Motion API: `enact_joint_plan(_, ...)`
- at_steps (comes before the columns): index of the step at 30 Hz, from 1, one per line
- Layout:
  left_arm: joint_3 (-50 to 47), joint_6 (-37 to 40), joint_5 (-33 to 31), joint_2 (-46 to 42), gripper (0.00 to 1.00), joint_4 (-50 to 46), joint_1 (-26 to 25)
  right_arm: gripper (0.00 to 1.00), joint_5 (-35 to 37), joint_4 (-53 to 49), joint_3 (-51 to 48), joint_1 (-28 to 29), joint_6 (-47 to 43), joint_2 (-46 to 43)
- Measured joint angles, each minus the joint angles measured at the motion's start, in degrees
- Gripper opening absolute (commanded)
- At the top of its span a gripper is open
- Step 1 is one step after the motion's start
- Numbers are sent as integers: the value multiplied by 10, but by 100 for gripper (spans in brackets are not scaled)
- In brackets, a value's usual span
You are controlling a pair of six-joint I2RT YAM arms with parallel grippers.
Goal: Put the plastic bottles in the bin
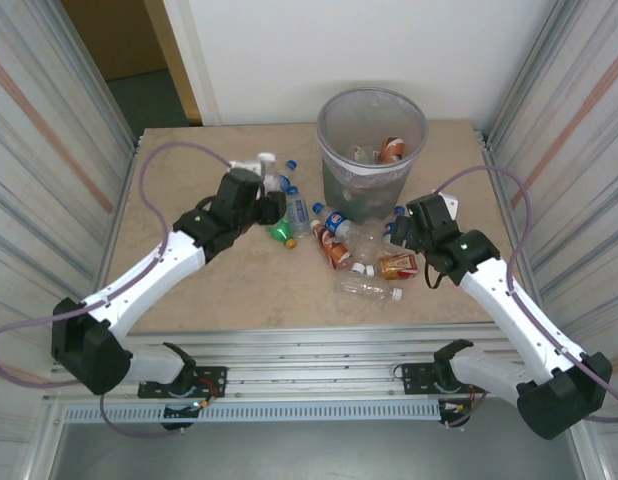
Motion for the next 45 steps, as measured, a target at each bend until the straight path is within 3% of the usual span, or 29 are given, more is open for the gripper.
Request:
enact_joint_plan(17,392,40,179,256,55,54,-19,98,43,9,-19,29,33,-11)
enact_joint_plan(28,574,40,219,410,59,50,-33,98,55,15,-19,37,35,-2)
enact_joint_plan(34,609,41,222,468,69,45,-32,98,57,15,-19,37,35,-2)
enact_joint_plan(42,641,53,214,502,96,23,-31,98,57,15,-22,37,46,-2)
enact_joint_plan(45,651,55,212,502,98,23,-30,98,57,12,-25,39,48,-2)
